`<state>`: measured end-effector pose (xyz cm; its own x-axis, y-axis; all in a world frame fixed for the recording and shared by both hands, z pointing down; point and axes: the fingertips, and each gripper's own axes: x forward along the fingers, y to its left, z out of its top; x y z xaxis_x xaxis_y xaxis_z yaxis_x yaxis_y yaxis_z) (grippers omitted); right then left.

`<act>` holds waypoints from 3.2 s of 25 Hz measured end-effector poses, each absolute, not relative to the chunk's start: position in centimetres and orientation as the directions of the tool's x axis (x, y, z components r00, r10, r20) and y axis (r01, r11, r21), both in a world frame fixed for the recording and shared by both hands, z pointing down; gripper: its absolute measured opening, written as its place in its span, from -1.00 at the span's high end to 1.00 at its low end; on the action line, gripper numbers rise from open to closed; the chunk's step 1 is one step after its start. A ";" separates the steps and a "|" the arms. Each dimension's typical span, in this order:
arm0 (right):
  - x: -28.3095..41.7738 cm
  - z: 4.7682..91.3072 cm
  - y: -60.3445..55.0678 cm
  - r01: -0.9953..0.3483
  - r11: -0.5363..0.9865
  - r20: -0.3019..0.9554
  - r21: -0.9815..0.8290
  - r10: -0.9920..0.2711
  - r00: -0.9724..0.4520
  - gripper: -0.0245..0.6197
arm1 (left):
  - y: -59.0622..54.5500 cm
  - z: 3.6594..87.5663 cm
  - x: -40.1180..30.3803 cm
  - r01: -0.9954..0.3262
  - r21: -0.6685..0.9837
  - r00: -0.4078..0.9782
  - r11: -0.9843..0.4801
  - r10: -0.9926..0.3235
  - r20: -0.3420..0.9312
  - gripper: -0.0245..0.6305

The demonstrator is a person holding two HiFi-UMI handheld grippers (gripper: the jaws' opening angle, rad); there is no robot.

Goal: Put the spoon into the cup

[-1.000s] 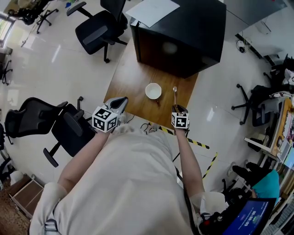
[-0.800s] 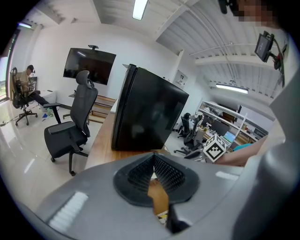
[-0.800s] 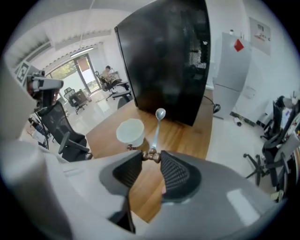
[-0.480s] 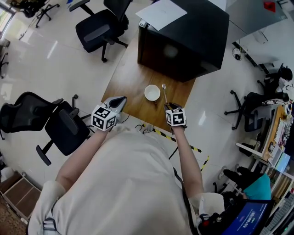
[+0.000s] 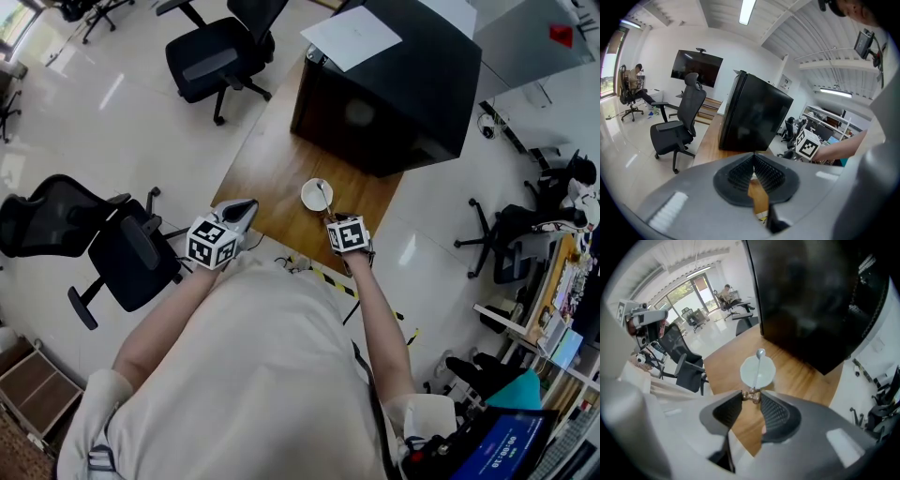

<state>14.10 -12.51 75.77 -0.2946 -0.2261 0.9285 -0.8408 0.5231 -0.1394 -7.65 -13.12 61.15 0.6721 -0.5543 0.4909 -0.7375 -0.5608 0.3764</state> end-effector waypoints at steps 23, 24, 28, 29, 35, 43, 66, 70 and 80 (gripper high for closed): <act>13.9 81.0 -12.8 -0.790 0.597 0.989 -0.139 0.039 -0.145 0.53 | -13.4 61.1 -10.4 -0.764 0.387 0.645 -0.516 -0.600 0.473 0.92; 13.9 81.0 -12.9 -0.794 0.592 0.989 -0.139 0.041 -0.142 0.53 | -13.4 61.1 -10.5 -0.765 0.387 0.644 -0.515 -0.601 0.473 0.92; 13.9 81.2 -13.2 -0.810 0.571 0.990 -0.135 0.039 -0.138 0.53 | -13.3 61.2 -10.9 -0.765 0.394 0.644 -0.509 -0.603 0.471 0.92; 13.8 81.2 -13.3 -0.812 0.567 0.990 -0.135 0.037 -0.138 0.53 | -13.3 61.3 -11.0 -0.765 0.396 0.644 -0.509 -0.604 0.470 0.92; 13.6 80.8 -13.6 -0.838 0.522 0.986 -0.156 0.032 -0.164 0.53 | -13.2 61.6 -11.4 -0.760 0.409 0.650 -0.505 -0.604 0.462 0.92; 13.1 80.4 -13.7 -0.868 0.463 0.982 -0.178 0.025 -0.188 0.52 | -13.5 61.9 -12.3 -0.747 0.426 0.664 -0.510 -0.593 0.455 0.92; 12.0 70.6 -15.2 -0.976 0.201 0.827 -0.079 -0.533 -0.177 0.31 | -15.7 61.0 -16.0 -0.632 0.415 0.771 -0.654 -0.481 0.417 0.92; 11.0 65.3 -14.2 -0.984 0.119 0.660 -0.133 -0.730 -0.178 0.31 | -15.7 60.7 -15.9 -0.589 0.426 0.803 -0.687 -0.437 0.405 0.92; 8.4 60.3 -9.3 -0.990 0.033 0.487 -0.139 -0.868 -0.097 0.34 | -14.6 61.9 -15.2 -0.497 0.455 0.854 -0.739 -0.323 0.407 0.92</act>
<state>8.36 -9.27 60.30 -0.0972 -0.8677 0.4875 -0.9898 0.0328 -0.1389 -15.24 -14.63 61.93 0.8542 -0.3234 0.4070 -0.4966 -0.7392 0.4549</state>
